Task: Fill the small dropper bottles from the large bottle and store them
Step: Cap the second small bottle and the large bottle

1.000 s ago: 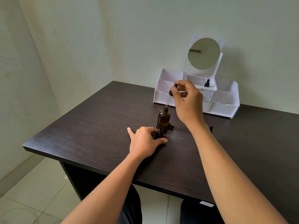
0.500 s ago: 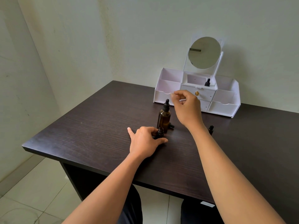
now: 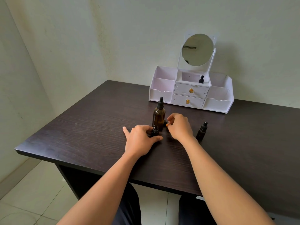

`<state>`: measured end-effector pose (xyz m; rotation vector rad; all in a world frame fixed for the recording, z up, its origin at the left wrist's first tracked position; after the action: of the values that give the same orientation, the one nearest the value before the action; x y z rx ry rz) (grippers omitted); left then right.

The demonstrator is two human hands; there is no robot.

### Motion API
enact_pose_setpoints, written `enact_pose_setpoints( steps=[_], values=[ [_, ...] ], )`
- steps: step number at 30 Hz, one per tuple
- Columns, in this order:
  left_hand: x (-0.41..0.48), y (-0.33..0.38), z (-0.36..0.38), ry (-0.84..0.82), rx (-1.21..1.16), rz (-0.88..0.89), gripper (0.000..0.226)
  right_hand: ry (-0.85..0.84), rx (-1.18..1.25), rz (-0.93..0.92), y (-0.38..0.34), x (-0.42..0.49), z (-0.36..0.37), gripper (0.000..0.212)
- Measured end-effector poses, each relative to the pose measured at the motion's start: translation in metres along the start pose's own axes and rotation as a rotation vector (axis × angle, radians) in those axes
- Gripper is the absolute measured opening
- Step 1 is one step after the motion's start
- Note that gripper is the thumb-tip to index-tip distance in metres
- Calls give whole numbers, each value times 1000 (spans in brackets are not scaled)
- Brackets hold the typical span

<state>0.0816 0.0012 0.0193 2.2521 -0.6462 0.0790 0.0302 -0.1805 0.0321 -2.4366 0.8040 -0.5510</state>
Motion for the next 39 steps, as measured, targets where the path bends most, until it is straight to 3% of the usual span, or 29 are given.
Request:
enact_pose_setpoints(
  steps=[4, 10, 15, 22, 39],
  values=[
    [0, 2, -1, 1, 0, -2, 42, 56, 26, -19, -2, -3, -9, 18],
    [-1, 3, -5, 11, -20, 0, 38, 322, 286, -146, -18, -21, -72, 22],
    [-1, 2, -5, 22, -19, -5, 37, 397, 424, -245, -39, -33, -104, 24],
    [-1, 1, -3, 25, -23, 4, 38, 251, 547, -386, -76, -51, -97, 26],
    [-2, 4, -5, 40, -20, 34, 22, 62, 365, -448, -78, -58, -37, 27]
  ],
)
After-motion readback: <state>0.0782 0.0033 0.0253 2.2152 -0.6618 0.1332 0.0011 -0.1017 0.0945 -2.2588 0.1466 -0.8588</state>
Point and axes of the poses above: each hand's wrist, its own x-axis towards the middle knuckle, its own z-axis out of the palm, y = z × x, the point moved 10 cm from there along x, towards the middle knuckle, and after that the axes turned 3 degrees about y, right-handed, at the moved point
